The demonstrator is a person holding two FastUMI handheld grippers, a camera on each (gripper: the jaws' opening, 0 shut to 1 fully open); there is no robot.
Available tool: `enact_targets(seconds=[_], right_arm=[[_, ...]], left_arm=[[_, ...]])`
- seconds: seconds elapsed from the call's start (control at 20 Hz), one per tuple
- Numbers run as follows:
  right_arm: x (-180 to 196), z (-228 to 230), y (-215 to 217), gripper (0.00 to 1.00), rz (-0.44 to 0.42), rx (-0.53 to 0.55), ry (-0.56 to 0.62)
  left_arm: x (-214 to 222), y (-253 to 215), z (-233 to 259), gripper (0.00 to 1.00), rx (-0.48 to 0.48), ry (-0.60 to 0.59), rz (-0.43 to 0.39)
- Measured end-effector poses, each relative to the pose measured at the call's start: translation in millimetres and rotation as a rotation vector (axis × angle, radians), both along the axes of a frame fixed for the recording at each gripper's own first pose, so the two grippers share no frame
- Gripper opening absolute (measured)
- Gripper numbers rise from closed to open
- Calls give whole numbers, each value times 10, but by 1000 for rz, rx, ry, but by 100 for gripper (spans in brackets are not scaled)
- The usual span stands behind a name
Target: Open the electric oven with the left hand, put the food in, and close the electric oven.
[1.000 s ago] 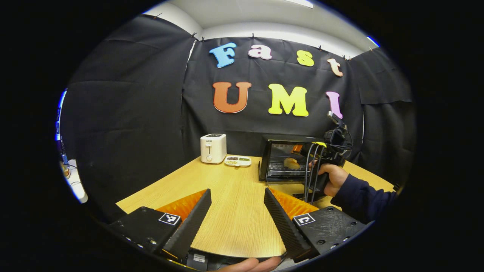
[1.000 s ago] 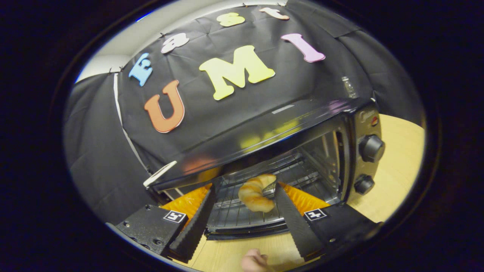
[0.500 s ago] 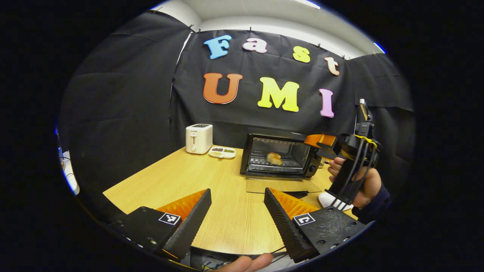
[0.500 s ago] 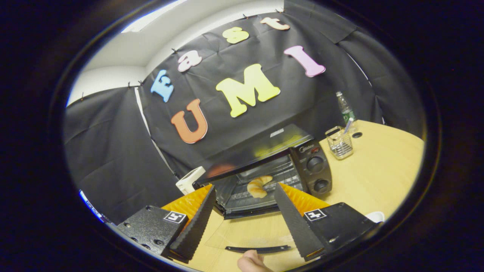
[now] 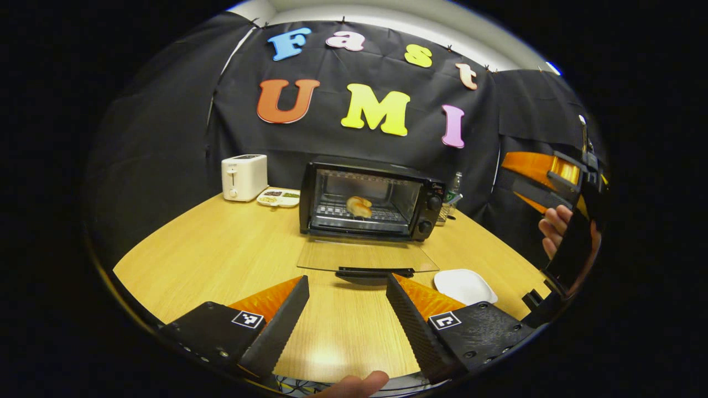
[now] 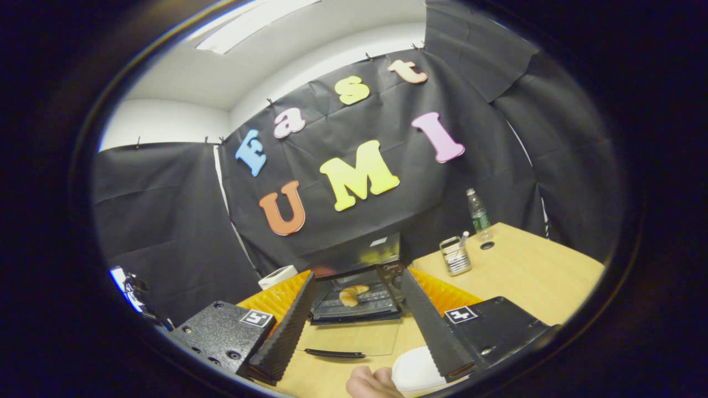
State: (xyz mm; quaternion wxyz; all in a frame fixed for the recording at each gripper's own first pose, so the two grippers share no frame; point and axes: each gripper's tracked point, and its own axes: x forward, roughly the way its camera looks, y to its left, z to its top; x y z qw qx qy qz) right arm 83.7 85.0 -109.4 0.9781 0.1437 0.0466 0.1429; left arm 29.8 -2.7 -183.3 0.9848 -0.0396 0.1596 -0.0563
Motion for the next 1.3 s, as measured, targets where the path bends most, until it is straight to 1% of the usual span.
enact_targets(seconds=[0.2,0.35,0.5,0.6,0.75,0.9,1.0,1.15,1.3], right_arm=[[-179,69,-508,92,-48,58,-9],[-247,90,-887,92,-94,56,-14],[-271,144,-1128,92,-126,47,-51],[-276,86,-1227,92,-128,36,-51],[-300,37,-1337,92,-113,33,-49],[-259,130,-1503,92,-141,41,-66],[-267,145,-1536,92,-147,51,-69],[-252,125,-1569,92,-148,56,-61],[-237,74,-1523,92,-138,66,-40]], left_arm=[[220,-205,-216,93,21,59,-21],[347,-362,-377,93,30,115,-35],[400,-524,-570,93,65,182,-32],[462,-535,-619,93,90,203,-13],[615,-574,-660,93,87,219,0],[705,-539,-708,93,111,264,13],[778,-517,-673,93,118,260,25],[811,-527,-719,93,127,289,24],[833,-535,-680,93,148,280,16]])
